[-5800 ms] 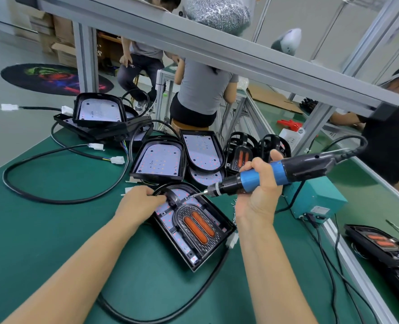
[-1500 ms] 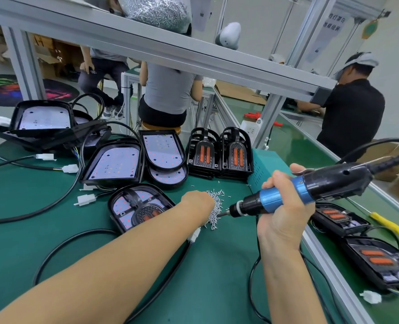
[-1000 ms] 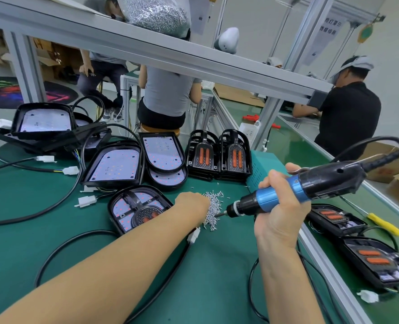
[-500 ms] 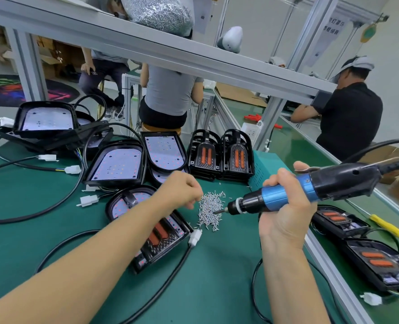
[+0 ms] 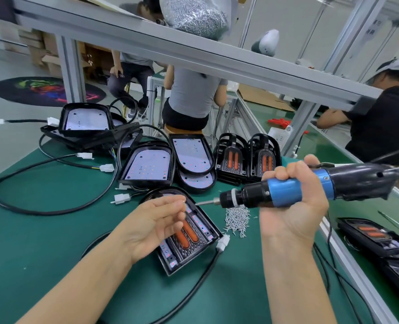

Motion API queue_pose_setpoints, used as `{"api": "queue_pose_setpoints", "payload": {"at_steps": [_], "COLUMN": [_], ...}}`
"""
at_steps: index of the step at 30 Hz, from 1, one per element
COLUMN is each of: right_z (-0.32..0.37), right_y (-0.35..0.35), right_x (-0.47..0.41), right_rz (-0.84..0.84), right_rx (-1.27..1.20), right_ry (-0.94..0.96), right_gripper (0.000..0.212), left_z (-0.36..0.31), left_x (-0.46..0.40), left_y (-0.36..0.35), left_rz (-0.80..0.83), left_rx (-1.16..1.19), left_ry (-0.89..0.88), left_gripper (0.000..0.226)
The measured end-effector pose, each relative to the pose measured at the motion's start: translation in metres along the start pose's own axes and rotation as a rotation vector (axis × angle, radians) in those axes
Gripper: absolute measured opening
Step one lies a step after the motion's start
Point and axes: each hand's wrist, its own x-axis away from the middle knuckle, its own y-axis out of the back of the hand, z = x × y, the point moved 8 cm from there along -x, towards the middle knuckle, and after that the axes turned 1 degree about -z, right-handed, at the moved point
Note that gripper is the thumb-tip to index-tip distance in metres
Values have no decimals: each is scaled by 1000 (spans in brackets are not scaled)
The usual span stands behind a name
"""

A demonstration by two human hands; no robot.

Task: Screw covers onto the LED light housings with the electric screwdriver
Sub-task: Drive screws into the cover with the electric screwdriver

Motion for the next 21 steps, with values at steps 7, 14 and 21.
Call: {"api": "queue_pose_setpoints", "payload": {"at_steps": [7,14,21], "right_z": [-12,-9,-10], "right_y": [-12,-13,-11], "right_x": [7,9,8], "right_rz": [-1,8,18], "right_rx": [-22,-22,0], "right_ry": [-29,-29,-23], "right_gripper": [27,26,26], "left_z": [9,13,14], "left_x": [8,11,9], "left_y": [-5,-10,-9], "left_rz": [19,0,-7], "left_rx": [71,145,116], "left_ry": [32,31,-43], "left_gripper": [12,13,15]}}
